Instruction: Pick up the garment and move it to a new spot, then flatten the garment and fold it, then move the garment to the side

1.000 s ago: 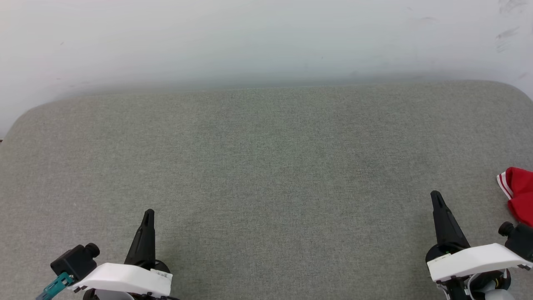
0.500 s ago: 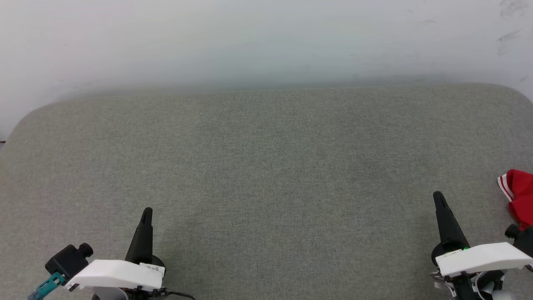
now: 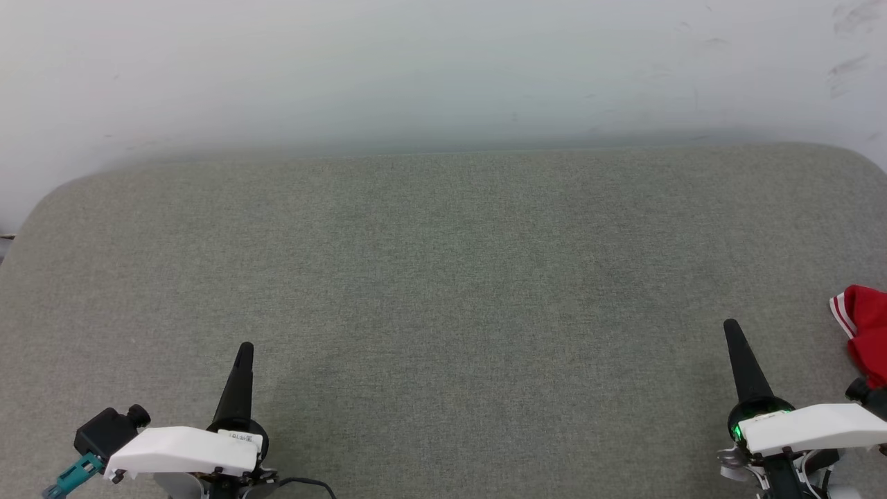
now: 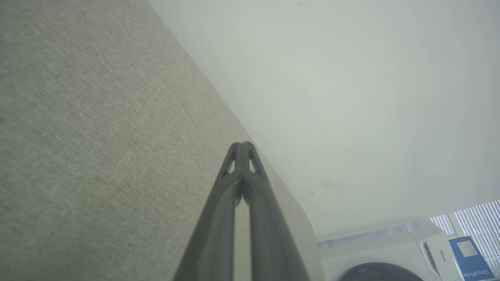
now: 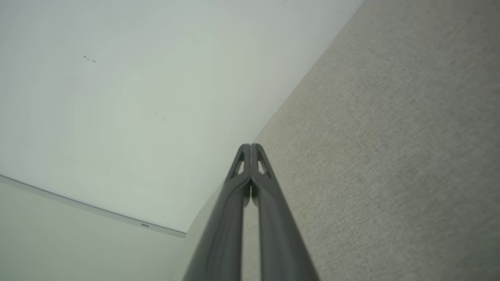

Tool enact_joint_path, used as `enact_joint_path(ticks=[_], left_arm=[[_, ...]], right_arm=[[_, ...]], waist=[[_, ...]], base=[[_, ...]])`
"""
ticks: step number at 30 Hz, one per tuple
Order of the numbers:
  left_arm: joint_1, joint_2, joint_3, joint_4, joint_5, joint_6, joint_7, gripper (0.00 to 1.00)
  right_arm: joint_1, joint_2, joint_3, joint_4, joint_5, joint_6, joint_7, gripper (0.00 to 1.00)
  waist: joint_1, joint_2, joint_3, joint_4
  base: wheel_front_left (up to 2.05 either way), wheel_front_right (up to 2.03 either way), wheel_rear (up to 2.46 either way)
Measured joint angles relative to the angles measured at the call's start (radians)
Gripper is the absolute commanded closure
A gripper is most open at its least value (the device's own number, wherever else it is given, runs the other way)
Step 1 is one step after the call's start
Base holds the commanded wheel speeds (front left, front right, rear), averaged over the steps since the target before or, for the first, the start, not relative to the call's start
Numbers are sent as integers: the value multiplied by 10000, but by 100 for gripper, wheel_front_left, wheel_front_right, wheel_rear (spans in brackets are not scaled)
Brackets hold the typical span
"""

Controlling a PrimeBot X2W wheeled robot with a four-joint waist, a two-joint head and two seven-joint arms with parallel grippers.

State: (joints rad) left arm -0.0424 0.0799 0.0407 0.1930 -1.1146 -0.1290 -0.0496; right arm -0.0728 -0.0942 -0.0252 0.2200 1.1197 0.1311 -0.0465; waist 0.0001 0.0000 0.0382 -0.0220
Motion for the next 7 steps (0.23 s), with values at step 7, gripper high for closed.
enact_joint_path(ticks=[7], left_arm=[[-62,-4,50,71,-717,0,201,100]], right_arm=[[-46,23,-81,35,708,0,207,100]], waist=[[0,0,-38,24]], base=[[0,0,0]])
